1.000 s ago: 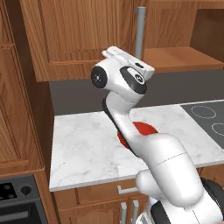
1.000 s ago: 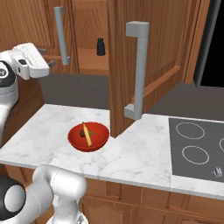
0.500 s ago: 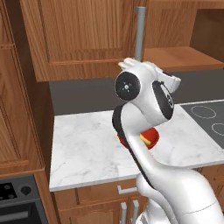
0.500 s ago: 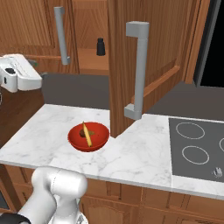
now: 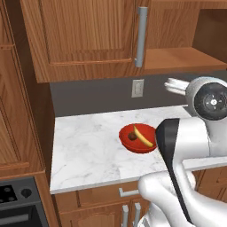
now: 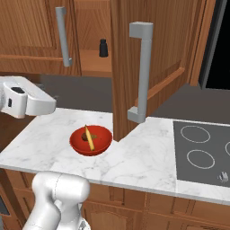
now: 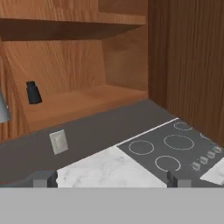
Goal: Open the cabinet. Pick the pear and banana from the cabinet and place them into the bowl. Then close the cabinet.
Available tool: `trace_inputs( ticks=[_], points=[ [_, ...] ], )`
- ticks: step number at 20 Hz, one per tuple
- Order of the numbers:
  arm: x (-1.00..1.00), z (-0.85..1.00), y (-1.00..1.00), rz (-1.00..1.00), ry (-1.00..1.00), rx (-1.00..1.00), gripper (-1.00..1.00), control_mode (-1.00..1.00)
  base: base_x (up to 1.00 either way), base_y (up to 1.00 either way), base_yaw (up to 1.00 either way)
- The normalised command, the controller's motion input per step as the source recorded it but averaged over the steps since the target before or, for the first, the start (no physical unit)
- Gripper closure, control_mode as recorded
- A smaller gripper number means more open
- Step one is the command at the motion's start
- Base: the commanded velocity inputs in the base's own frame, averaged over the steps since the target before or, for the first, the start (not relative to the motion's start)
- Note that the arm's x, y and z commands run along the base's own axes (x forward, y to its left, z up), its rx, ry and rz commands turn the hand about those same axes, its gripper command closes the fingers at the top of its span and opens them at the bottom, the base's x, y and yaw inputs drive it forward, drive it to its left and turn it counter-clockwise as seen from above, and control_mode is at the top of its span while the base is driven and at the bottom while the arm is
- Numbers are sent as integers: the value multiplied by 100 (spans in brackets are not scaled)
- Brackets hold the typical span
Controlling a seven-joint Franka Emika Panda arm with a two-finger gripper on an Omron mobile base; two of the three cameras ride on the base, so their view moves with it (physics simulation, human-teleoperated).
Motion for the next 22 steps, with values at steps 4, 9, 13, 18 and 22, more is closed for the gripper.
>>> trace_inputs(
  ticks=[4, 9, 13, 18, 22],
  points=[
    [-100, -5, -43, 13, 3, 0, -100, -100, 0, 0, 0],
    [-100, 17, -10, 15, 0, 0, -100, -100, 0, 0, 0],
    [-85, 54, -9, 15, 13, 0, -100, -100, 0, 0, 0],
    [-69, 52, -35, 15, 21, 0, -100, -100, 0, 0, 0],
    [-39, 48, -60, 8, 23, 0, -100, -100, 0, 0, 0]
  ],
)
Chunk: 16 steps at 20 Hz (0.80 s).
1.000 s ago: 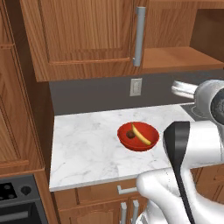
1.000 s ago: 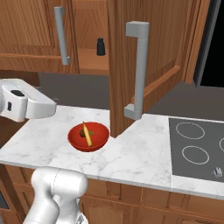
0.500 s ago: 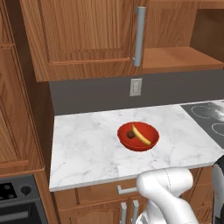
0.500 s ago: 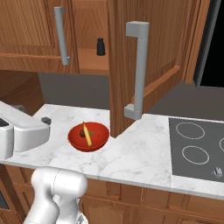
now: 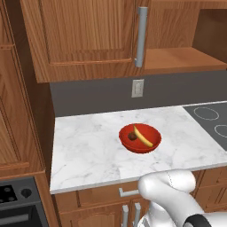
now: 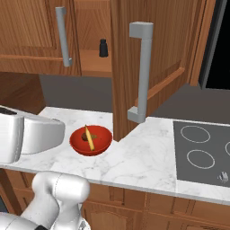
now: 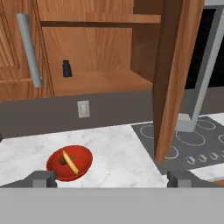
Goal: Open the cabinet. Pick the pear and banana from the cabinet and place them into the bowl. Then close the cabinet.
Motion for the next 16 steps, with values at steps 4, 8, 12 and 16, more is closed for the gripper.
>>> trace_inputs(
  ticks=[4, 8, 12, 16],
  points=[
    [-21, 13, -77, 9, 18, 0, -100, -100, 0, 0, 0],
    [-1, -13, -66, 12, 9, -1, -100, -100, 0, 0, 0],
    [4, -66, -22, 12, 0, -3, -100, -100, 0, 0, 0],
    [1, -60, -19, 17, -17, 0, -100, -100, 0, 0, 0]
  ],
)
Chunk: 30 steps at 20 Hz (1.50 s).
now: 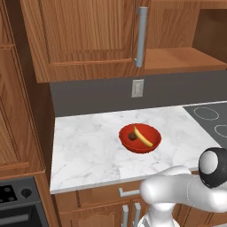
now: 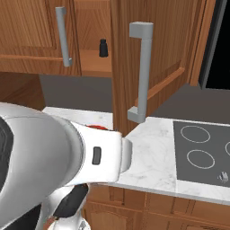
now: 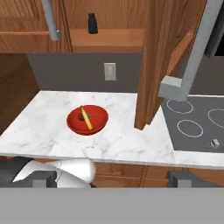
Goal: Open the cabinet. Pick the pear and banana from the cabinet and place them into the bowl. Then close the cabinet.
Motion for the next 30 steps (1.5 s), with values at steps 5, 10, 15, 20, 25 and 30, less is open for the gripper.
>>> trace_inputs(
  ticks=[5, 10, 15, 20, 25, 30],
  points=[
    [0, -18, -20, 23, -49, 3, -100, -100, 0, 0, 0],
    [16, -13, -12, 23, -52, 9, -100, -100, 0, 0, 0],
    [35, -29, 0, 14, -35, 2, -100, -100, 0, 0, 0],
    [84, -24, 39, 0, -20, 0, -100, -100, 0, 0, 0],
    [100, -96, 60, 0, -17, 9, -100, -100, 0, 0, 0],
    [100, -100, 44, 0, -16, 22, -100, -100, 0, 0, 0]
  ],
)
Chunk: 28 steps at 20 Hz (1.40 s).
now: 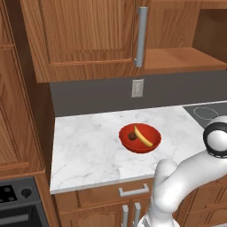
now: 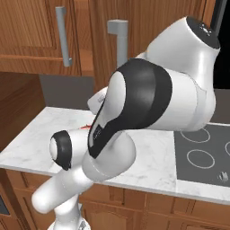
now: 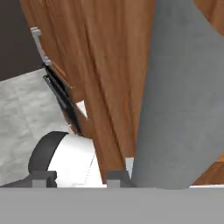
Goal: Open the cabinet. Pick the pear and banana from the cabinet and place them into the bowl. Then close the cabinet.
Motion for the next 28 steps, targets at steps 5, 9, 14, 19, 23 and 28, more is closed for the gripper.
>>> trace_inputs(
  ticks=[5, 9, 14, 19, 23, 28],
  points=[
    [100, -100, 61, 1, -21, 33, -100, -100, 0, 0, 0],
    [100, -98, 100, 0, -29, 32, -100, -100, 0, 0, 0],
    [100, -91, 100, -11, -32, 30, -100, -100, 0, 0, 0],
    [100, -100, 82, -28, -25, 43, -100, -100, 0, 0, 0],
    [27, -67, 82, -14, -4, 48, -100, -100, 0, 0, 0],
    [0, 0, 0, 0, 0, 0, -100, -100, 0, 0, 0]
  ],
)
